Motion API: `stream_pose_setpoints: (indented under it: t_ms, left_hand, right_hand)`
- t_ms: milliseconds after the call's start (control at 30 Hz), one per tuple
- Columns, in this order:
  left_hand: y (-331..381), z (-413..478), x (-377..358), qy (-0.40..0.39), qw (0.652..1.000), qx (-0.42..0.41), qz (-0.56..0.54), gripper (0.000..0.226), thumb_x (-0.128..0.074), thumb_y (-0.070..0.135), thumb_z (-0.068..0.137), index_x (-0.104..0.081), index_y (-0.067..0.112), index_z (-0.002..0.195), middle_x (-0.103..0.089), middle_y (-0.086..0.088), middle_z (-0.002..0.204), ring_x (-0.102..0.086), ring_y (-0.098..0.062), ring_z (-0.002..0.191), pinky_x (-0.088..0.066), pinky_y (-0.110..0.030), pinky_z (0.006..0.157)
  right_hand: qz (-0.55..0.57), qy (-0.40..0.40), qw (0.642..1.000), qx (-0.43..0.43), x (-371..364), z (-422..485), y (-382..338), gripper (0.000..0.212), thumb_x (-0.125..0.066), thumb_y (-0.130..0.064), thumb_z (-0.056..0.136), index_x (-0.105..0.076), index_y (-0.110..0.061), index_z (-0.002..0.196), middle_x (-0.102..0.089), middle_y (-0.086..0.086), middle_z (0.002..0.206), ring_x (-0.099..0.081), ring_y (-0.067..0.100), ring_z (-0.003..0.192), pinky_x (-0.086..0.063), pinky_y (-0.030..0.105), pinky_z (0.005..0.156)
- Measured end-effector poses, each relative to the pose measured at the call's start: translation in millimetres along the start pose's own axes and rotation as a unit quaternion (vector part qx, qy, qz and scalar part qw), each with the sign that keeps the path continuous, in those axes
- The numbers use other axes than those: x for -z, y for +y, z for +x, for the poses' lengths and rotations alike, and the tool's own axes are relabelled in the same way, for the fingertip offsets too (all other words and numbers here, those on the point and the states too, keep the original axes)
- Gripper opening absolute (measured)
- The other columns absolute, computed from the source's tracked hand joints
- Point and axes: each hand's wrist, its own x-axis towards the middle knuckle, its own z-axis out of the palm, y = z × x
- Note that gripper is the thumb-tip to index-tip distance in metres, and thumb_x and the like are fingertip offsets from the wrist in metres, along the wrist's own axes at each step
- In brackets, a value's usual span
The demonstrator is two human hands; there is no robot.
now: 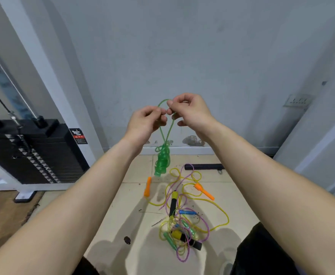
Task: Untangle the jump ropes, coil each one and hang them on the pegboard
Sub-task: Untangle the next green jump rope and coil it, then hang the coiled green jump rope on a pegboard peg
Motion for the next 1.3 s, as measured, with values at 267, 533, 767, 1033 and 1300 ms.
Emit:
stream_pose_setpoints:
  t_ms: [267, 533, 767, 1033, 1300]
  left_hand:
    - [-8.6, 77.2, 20.9, -0.065, 0.995, 0.027, 0.077, 0.015, -0.058, 0.021, 0.099, -0.071, 0.013, 0.095, -0.063, 0.002, 0.074, -0.067, -0.018, 0.071, -0.052, -0.026, 0.072]
    - [27.7, 167.9, 25.1, -0.090, 0.985, 0.115, 0.090, 0.014, -0.061, 0.023, 0.097, -0.072, 0.016, 0.095, -0.067, 0.002, 0.077, -0.069, -0.016, 0.078, -0.051, -0.027, 0.072]
    - [223.3, 194.5, 34.5, -0.085, 0.980, 0.152, 0.095, 0.014, -0.061, 0.021, 0.097, -0.071, 0.012, 0.099, -0.069, 0.002, 0.078, -0.068, -0.014, 0.077, -0.051, -0.028, 0.072]
    - [431.0, 196.0, 42.0, -0.089, 0.978, 0.157, 0.106, 0.013, -0.060, 0.018, 0.097, -0.071, 0.010, 0.098, -0.069, -0.002, 0.080, -0.066, -0.017, 0.075, -0.049, -0.029, 0.072]
    - [526.2, 205.0, 43.2, -0.091, 0.978, 0.138, 0.127, 0.014, -0.057, 0.015, 0.098, -0.070, 0.009, 0.098, -0.069, -0.003, 0.081, -0.067, -0.016, 0.073, -0.050, -0.026, 0.068]
  right_hand:
    - [-0.014, -0.024, 0.998, -0.050, 24.7, 76.2, 24.0, 0.012, -0.068, -0.018, 0.094, -0.059, -0.011, 0.090, -0.057, 0.004, 0.070, -0.063, 0.021, 0.057, -0.054, 0.033, 0.056]
    - [-0.020, -0.025, 0.992, -0.122, 41.8, 162.9, 4.8, 0.012, -0.073, -0.016, 0.090, -0.062, -0.010, 0.090, -0.059, 0.003, 0.071, -0.058, 0.018, 0.057, -0.053, 0.032, 0.059]
    - [-0.011, -0.007, 0.990, -0.141, 78.1, 198.3, -184.0, 0.014, -0.075, -0.005, 0.086, -0.064, -0.010, 0.093, -0.065, 0.006, 0.074, -0.063, 0.019, 0.069, -0.057, 0.035, 0.072]
    - [-0.062, -0.022, 0.990, -0.122, 105.0, 209.7, -390.2, 0.007, -0.066, -0.002, 0.092, -0.066, -0.009, 0.094, -0.062, 0.004, 0.072, -0.064, 0.017, 0.067, -0.055, 0.030, 0.066]
    - [-0.058, -0.017, 0.992, -0.107, 121.7, 215.9, -478.2, 0.004, -0.067, -0.006, 0.091, -0.066, -0.009, 0.093, -0.066, 0.009, 0.078, -0.065, 0.018, 0.067, -0.052, 0.030, 0.063]
